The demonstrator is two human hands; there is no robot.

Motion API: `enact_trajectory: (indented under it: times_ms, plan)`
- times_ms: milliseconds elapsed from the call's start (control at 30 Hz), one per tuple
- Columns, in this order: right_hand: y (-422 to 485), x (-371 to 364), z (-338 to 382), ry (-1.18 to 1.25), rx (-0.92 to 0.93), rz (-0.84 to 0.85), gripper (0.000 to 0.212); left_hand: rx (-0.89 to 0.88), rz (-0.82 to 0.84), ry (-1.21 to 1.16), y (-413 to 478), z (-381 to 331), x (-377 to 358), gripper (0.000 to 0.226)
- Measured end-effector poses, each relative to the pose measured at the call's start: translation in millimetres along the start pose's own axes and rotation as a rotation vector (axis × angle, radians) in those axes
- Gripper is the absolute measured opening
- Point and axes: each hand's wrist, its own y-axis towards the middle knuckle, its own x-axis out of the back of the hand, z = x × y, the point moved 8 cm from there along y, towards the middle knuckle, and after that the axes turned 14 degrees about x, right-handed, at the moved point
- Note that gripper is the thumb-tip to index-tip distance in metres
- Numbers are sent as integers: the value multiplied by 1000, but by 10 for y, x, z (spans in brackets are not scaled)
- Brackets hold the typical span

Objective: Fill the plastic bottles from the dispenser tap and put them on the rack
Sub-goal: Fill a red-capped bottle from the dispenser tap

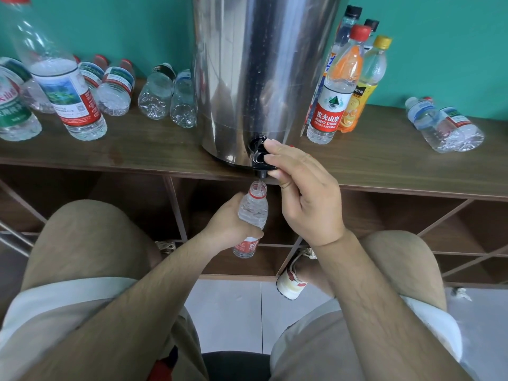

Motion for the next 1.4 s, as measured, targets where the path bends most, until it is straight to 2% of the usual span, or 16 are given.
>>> enact_trajectory:
  times_ms: [233,367,433,500,600,633,767,900,967,1100,1200,1400]
  plan:
    - [287,68,-215,-57,-193,-65,17,20,9,-36,-65,-8,5,63]
    - [282,38,-350,48,-265,-85,28,20,5,-27,-105,-27,11,67]
    - [62,86,-497,47,-379,-110,35,22,14,-35,-116,-33,16,66]
    - [-227,106,-767,-63,-576,0,43,19,13,-23,-132,-53,21,65]
    - [-595,73,-1130,-348,-783,353,60,21,13,-23,-151,-73,19,66]
    - [-652,53,-1188,-390,-813,415,59,20,13,-24,-157,-80,18,65]
    - [-628,22,-1235,-409,-800,404,35,15,19,-18,-171,-96,20,64]
    - [-556,85,-1140,-266,-810,280,38,14,15,-3,-183,-80,25,64]
    - [-491,49,-1002,-124,-769,340,41,17,21,5,-204,-81,25,64]
    - [-496,-125,-634,140,-724,587,36,2,46,35,-290,-113,-19,66]
    - [-478,-117,-422,178,-650,606,30,-5,81,56,-386,-135,-82,68]
    - [-320,80,-189,146,-492,618,32,-52,122,72,-533,-204,-145,61]
